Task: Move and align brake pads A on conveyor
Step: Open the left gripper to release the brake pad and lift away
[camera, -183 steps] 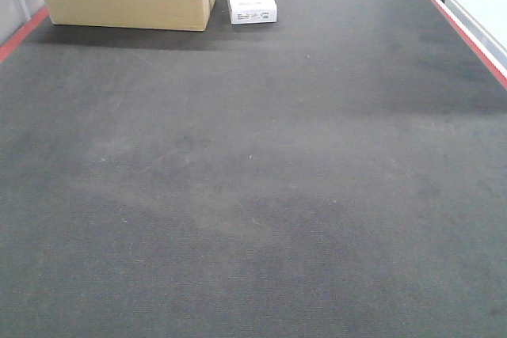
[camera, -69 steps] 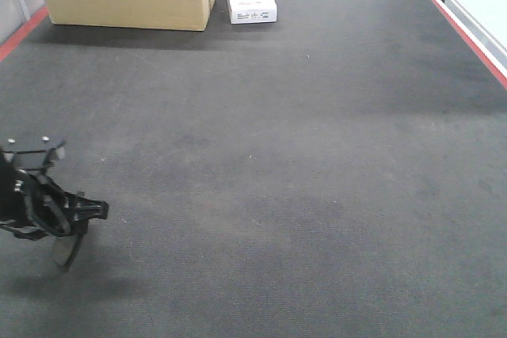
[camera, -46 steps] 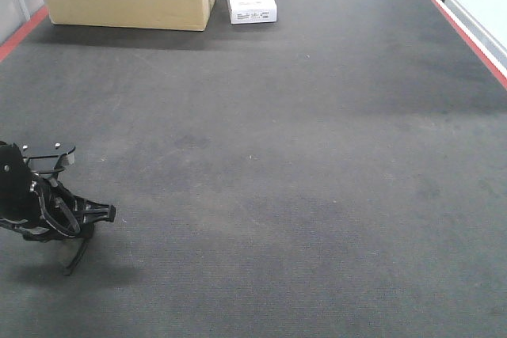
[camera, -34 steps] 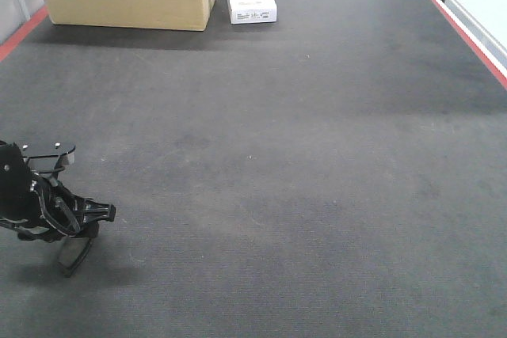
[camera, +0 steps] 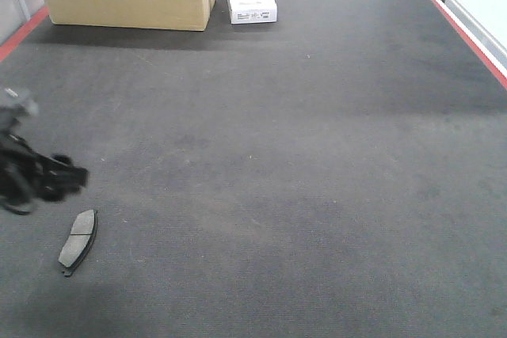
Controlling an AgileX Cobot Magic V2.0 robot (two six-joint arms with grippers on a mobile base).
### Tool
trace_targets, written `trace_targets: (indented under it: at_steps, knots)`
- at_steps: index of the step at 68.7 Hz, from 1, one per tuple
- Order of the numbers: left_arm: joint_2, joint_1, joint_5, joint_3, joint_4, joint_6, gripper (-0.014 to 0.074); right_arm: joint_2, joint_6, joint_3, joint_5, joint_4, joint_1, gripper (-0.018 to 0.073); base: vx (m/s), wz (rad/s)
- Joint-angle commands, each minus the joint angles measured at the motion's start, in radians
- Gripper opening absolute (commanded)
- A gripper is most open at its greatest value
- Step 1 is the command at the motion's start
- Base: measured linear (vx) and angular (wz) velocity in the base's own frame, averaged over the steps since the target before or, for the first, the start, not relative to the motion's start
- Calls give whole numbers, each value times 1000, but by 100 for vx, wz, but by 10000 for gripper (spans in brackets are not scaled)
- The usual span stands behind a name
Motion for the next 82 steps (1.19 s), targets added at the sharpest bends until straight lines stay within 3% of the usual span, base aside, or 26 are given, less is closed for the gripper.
trace_targets:
  at_steps: [1,26,44,62,82]
  knots:
    - [-150,-7,-50,23,-5,23,503,11,-5,-29,-88,-8,0,-7,0,0]
    - [-642,-7,-218,354,-4,23,503,11,-5,-29,-88,-8,0,-7,0,0]
    - [-916,-7,-197,513,-6,19,503,11,-5,-29,-88,-8,0,-7,0,0]
    - [-1050,-7,-189,567,-11,16,503,11,-5,-29,-88,-8,0,-7,0,0]
    - [-1054,-7,-188,567,-11,16,503,11,-5,-29,-88,-8,0,-7,0,0]
